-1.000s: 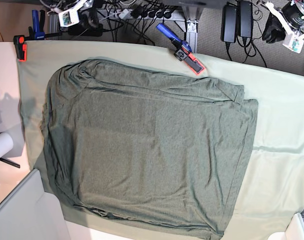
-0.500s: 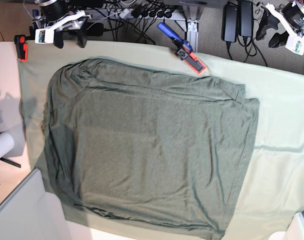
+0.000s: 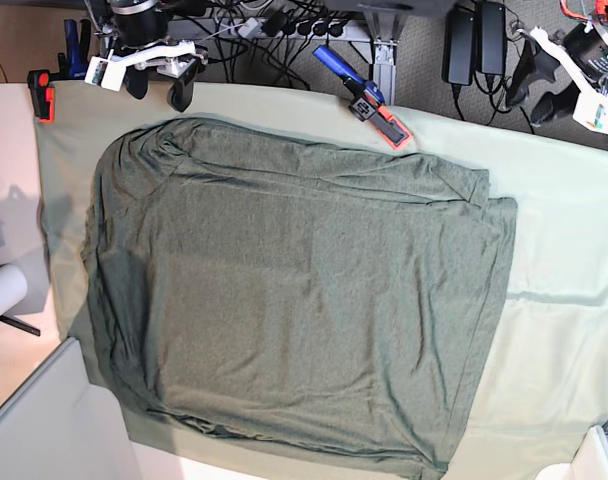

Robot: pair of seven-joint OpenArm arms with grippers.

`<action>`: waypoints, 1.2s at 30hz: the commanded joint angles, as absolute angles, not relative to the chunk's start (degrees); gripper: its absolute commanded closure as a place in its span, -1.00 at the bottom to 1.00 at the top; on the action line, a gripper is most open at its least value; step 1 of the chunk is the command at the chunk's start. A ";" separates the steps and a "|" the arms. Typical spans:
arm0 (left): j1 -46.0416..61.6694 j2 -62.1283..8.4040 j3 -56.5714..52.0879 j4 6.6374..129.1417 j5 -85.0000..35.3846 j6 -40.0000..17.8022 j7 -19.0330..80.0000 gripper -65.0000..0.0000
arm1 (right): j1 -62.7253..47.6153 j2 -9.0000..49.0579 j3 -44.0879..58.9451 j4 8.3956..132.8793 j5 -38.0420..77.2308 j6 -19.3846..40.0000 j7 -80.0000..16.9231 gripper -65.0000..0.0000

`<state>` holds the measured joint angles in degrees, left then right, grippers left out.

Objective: Fold the T-shirt properly
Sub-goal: 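Move both grippers down toward the two corners of the shirt's collar edge, then pinch the shirt corners, right gripper at one, left gripper at the other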

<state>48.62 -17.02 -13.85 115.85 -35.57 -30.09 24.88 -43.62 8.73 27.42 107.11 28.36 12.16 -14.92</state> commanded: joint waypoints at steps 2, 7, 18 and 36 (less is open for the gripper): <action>48.38 -17.32 -14.06 116.84 -36.40 -30.74 24.10 -0.03 | -42.72 8.86 28.03 107.07 27.55 11.68 -14.00 -0.36; 47.59 -17.32 -14.06 116.84 -36.47 -30.74 24.08 -0.03 | -40.45 8.69 29.26 105.06 27.00 10.15 -14.00 -0.36; 47.29 -17.30 -14.06 116.84 -36.64 -33.76 23.73 -0.03 | -37.41 8.71 33.85 104.40 28.99 10.22 -16.19 -0.36; 42.81 -17.30 -14.04 115.04 -36.60 -33.76 23.86 -0.03 | -25.41 8.69 33.56 95.90 31.94 10.92 -20.03 -0.36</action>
<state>42.24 -17.02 -13.85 114.43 -35.66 -33.08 24.84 -25.54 8.08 33.39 95.13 31.48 10.07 -21.12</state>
